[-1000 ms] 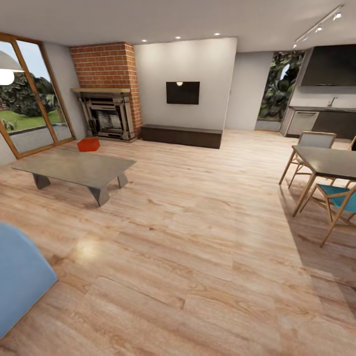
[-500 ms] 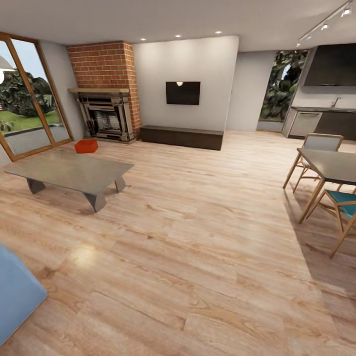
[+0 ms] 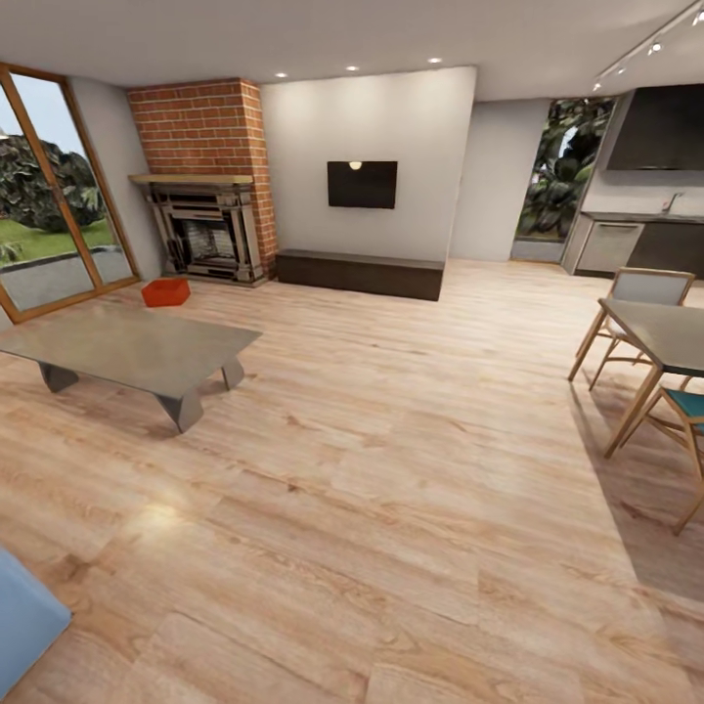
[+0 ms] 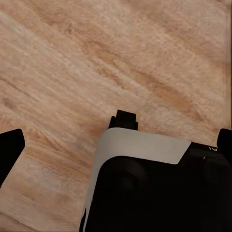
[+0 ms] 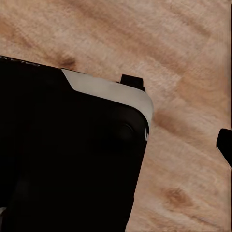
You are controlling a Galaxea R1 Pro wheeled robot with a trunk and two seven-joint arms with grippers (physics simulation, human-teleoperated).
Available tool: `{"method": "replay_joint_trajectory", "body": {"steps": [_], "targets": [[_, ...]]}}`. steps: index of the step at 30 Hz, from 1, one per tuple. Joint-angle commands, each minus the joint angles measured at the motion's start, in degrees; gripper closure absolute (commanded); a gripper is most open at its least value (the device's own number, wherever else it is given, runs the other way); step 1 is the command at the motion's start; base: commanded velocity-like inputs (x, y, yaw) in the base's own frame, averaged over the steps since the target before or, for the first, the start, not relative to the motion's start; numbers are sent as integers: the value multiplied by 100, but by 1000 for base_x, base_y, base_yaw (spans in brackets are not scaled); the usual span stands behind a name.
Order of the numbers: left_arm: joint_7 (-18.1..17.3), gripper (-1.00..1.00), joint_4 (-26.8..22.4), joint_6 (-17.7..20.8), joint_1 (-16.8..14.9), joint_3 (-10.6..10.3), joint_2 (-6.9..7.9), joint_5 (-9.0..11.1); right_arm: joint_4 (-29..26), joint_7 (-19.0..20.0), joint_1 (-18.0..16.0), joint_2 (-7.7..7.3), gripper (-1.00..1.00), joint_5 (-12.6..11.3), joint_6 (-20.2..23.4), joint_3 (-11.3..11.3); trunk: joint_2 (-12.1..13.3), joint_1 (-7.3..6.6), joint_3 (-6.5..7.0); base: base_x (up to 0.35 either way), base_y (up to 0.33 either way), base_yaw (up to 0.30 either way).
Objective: Move the two storage containers from the living room to the garage. In the garage, place one container on the floor and stack the other container on top of it (either order is fine).
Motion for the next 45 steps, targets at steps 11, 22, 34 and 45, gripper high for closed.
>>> {"method": "replay_joint_trajectory", "body": {"steps": [11,22,34,45], "targets": [[-14,-100,-1,105,-3,20,0,30,16,22,-8,3,-100,-62,-34,45,-3,3,-5,322,0,0],[-5,-100,-1,103,-3,21,0,37,16,22,-9,3,-100,-65,-36,45,-3,3,-5,322,0,0],[-5,-100,-1,95,-3,23,0,35,16,22,-8,3,-100,-63,-35,45,-3,3,-5,322,0,0],[-5,-100,-1,93,-3,25,0,38,16,22,-8,3,-100,-58,-32,45,-3,3,-5,322,0,0]]}}
